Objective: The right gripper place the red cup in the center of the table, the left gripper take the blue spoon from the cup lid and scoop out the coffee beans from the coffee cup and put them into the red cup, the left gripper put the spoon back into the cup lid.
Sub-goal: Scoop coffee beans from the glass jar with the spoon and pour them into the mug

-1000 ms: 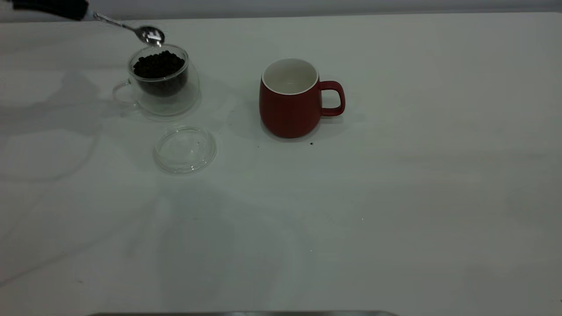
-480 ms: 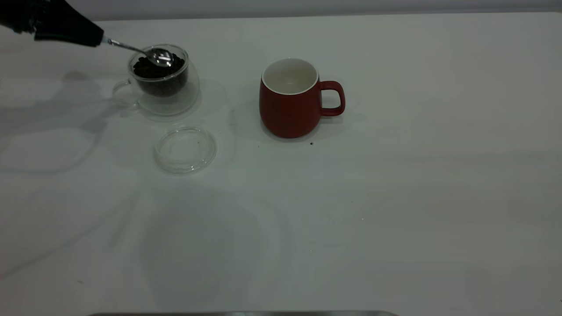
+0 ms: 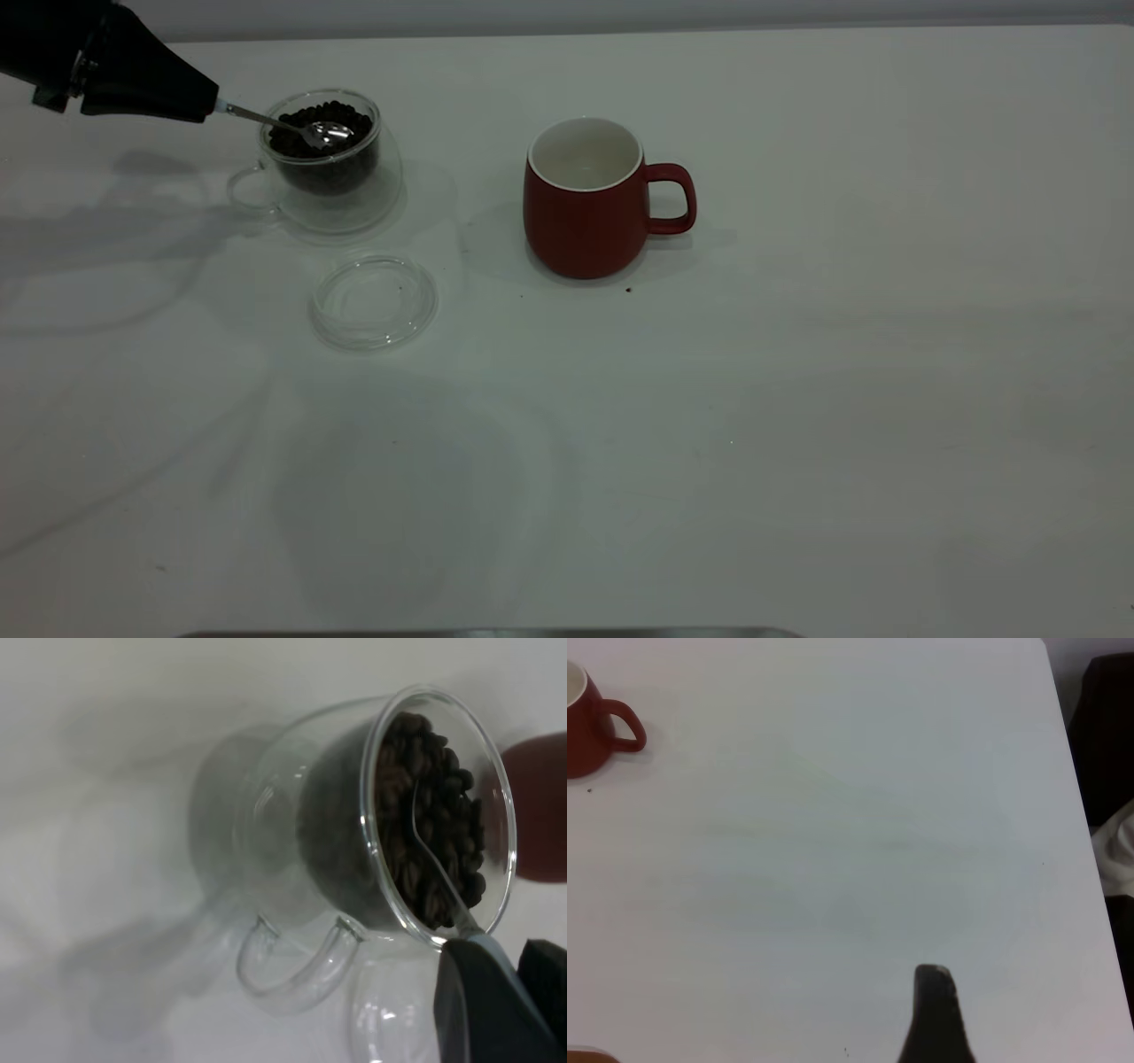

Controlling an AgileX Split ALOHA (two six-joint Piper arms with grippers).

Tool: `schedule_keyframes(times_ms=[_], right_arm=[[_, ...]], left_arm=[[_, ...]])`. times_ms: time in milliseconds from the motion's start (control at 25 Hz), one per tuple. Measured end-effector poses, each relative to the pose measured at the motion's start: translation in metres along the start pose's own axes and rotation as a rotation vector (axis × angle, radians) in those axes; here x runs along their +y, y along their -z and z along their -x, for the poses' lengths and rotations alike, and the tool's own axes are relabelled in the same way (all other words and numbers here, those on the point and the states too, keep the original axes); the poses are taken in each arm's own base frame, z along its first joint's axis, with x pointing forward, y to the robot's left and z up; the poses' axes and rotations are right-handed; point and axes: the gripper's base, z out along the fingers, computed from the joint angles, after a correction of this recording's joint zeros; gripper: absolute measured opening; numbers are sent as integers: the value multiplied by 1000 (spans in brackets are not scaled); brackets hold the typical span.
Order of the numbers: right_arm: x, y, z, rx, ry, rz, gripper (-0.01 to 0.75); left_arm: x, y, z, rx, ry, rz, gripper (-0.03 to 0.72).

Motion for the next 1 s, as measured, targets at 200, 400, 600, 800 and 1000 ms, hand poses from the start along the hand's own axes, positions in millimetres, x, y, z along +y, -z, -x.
schedule_keyframes(times_ms=[200,400,600,800,1000], right_arm=[[0,0,0,0,0,0,591],[0,0,0,0,1,0,591],[0,0,0,0,1,0,591],[0,0,0,0,0,0,591],[0,0,0,0,0,0,591]], left_arm=[[-1,0,0,5,128,-9,112],[3,-6,-5,24,276,-29,112],[11,-17,-13,45,377,-63,112],[11,-18,-13,40,389,-71,112],[11,-18,-12,29,398,-79,112]])
